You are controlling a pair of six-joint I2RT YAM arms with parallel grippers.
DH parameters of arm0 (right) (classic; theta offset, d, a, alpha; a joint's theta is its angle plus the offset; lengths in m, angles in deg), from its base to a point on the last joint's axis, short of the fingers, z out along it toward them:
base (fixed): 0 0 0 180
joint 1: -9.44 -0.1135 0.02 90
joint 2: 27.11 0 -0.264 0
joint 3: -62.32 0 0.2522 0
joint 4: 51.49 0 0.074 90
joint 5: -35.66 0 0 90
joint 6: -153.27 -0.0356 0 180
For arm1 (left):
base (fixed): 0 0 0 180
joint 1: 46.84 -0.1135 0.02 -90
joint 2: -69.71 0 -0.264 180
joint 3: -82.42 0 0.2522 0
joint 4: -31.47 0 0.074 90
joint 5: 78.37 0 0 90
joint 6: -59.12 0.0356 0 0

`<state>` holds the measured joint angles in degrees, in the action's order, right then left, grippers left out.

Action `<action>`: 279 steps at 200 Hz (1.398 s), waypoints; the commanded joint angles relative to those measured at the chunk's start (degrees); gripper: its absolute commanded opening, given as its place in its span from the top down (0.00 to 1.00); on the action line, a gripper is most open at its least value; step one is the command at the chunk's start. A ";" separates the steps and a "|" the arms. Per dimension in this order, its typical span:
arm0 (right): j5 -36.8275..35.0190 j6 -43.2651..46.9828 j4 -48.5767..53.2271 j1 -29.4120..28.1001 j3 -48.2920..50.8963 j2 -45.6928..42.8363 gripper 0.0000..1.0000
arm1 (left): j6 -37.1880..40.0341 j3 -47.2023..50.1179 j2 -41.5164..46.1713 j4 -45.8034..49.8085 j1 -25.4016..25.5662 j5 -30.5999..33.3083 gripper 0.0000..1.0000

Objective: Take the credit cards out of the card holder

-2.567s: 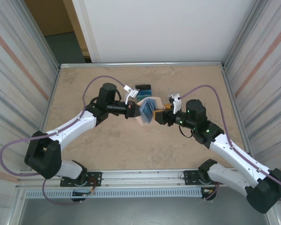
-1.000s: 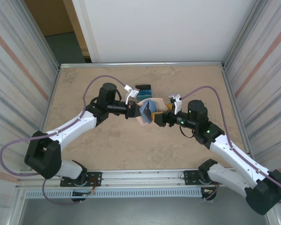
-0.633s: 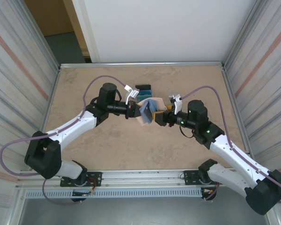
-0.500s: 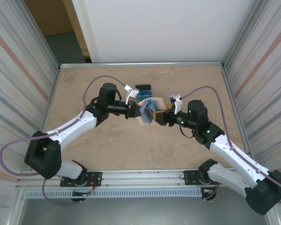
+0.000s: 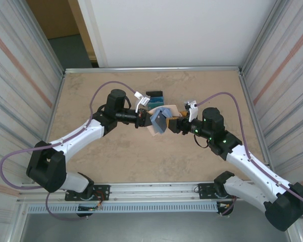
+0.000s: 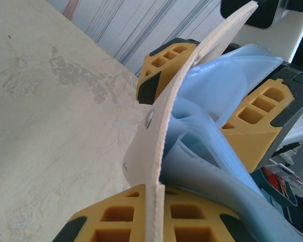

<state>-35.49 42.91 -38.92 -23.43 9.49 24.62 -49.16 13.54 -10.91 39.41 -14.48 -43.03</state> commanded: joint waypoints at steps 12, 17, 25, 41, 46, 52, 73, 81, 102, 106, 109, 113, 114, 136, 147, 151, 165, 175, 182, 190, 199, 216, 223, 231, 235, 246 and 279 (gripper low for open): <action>-1.00 0.23 0.36 0.43 -0.46 0.60 0.39 | -0.42 -1.26 0.60 -1.58 0.40 -2.12 1.00; -0.92 0.31 0.34 0.43 -0.48 0.72 0.40 | -0.52 -1.27 0.61 -1.59 0.40 -2.06 1.00; -0.88 0.32 0.38 0.43 -0.48 0.83 0.43 | -0.61 -1.39 0.59 -1.56 0.40 -1.96 1.00; -0.87 0.41 0.35 0.43 -0.48 1.04 0.52 | -1.08 -1.47 0.47 -1.90 0.38 -1.93 1.00; -0.91 0.41 0.32 0.45 -0.48 1.16 0.54 | -1.15 -1.50 0.46 -1.99 0.41 -1.93 1.00; -0.85 0.41 0.40 0.43 -0.42 1.17 0.56 | -1.19 -1.49 0.35 -2.08 0.40 -1.93 0.99; -0.75 0.39 0.42 0.48 -0.23 1.19 0.60 | -1.62 -1.58 0.13 -1.97 0.33 -1.61 0.98; -0.82 0.33 0.40 0.42 -0.13 1.02 0.60 | -1.84 -1.70 -0.03 -2.00 0.25 -1.51 0.98; -0.76 0.41 0.39 0.47 0.29 0.36 0.64 | -2.67 -1.84 -0.49 -2.34 0.12 -1.45 0.97; -0.75 0.41 0.41 0.44 0.40 0.23 0.66 | -2.91 -1.77 -0.61 -2.43 0.16 -1.44 0.96; -0.76 0.41 0.40 0.43 0.44 0.15 0.67 | -2.94 -1.84 -0.72 -2.51 0.16 -1.50 0.95; -0.85 0.41 0.48 0.44 0.56 -0.04 0.68 | -3.06 -1.92 -0.75 -2.52 0.12 -1.58 0.94; -0.84 0.41 0.48 0.39 0.57 -0.04 0.68 | -3.07 -1.92 -0.80 -2.52 0.14 -1.63 0.93; -1.27 0.20 0.79 0.43 0.92 -0.75 0.76 | -3.50 -1.93 -0.89 -2.61 0.12 -1.79 0.80; -1.77 -0.19 0.88 0.43 0.95 -1.04 0.77 | -3.67 -1.69 -0.84 -2.57 0.07 -1.69 0.75; -1.95 -0.34 0.96 0.43 1.00 -1.11 0.78 | -3.66 -1.60 -0.71 -2.53 -0.05 -1.68 0.74; -3.01 -0.95 1.18 0.43 1.11 -1.27 0.80 | -3.91 -1.06 -0.35 -2.70 -0.18 -1.37 0.69; -3.73 -1.56 1.35 0.36 1.11 -1.19 0.84 | -4.27 -0.68 -0.12 -3.10 -0.11 -1.28 0.66; -4.13 -1.98 1.37 0.43 1.10 -1.13 0.85 | -4.64 -0.39 0.02 -3.60 -0.15 -1.38 0.64; -4.65 -2.51 1.44 0.43 1.10 -0.96 0.87 | -5.33 0.02 0.13 -4.66 -0.15 -1.55 0.62; -5.10 -3.18 1.29 0.45 1.10 -0.71 0.89 | -6.32 0.58 0.12 -6.20 -0.17 -2.08 0.60; -6.25 -4.86 1.15 0.44 0.88 -0.27 0.93 | -8.26 1.63 -0.15 -9.47 -0.05 -3.41 0.50; -6.72 -5.51 1.02 0.43 0.75 -0.07 0.93 | -8.88 1.93 -0.35 -10.29 -0.02 -3.83 0.46; -7.21 -6.30 0.77 0.43 0.75 0.04 0.93 | -9.30 2.19 -0.46 -10.77 0.00 -3.88 0.41; -7.40 -6.56 0.63 0.47 0.75 0.11 0.93 | -9.34 2.27 -0.53 -10.84 0.07 -3.89 0.39; -7.90 -7.22 0.25 0.43 0.77 0.13 0.93 | -9.55 2.45 -0.55 -11.12 0.16 -3.89 0.35; -8.48 -8.45 -0.69 0.35 0.84 -0.14 0.93 | -10.78 2.75 -0.85 -13.70 0.90 -3.89 0.28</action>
<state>-42.57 37.04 -37.26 -23.43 10.56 24.81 -58.26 15.86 -11.65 29.99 -14.39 -44.99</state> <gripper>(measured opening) 0.097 0.706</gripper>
